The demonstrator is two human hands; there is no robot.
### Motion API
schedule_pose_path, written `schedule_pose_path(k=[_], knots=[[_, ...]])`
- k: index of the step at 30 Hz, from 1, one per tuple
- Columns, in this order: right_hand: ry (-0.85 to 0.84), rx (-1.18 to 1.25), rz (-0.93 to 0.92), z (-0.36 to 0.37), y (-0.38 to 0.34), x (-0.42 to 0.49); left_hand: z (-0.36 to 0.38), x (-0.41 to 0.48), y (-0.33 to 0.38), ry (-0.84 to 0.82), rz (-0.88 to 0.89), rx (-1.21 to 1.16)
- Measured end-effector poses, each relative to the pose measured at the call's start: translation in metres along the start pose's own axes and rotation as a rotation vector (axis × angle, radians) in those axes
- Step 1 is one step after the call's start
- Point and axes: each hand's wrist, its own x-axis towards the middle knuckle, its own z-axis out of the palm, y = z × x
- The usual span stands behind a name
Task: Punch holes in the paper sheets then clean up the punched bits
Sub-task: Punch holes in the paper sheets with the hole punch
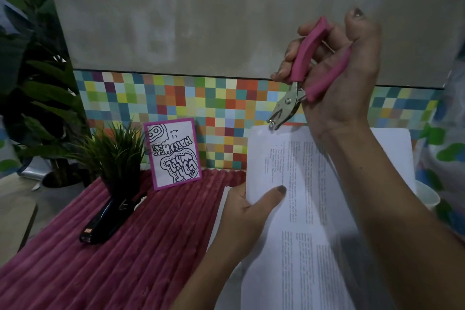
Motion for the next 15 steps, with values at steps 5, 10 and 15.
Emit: schedule_pose_path(k=[5,10,15], knots=[[0.0,-0.01,0.073,-0.006,0.013,-0.003,-0.002,-0.001,-0.009,0.002,-0.085,0.054],[0.027,-0.034,0.173,-0.012,0.028,-0.001,-0.007,0.002,-0.018,-0.015,-0.161,0.082],[0.084,-0.14,0.22,-0.014,0.046,-0.001,-0.009,0.005,-0.027,-0.02,-0.239,0.07]])
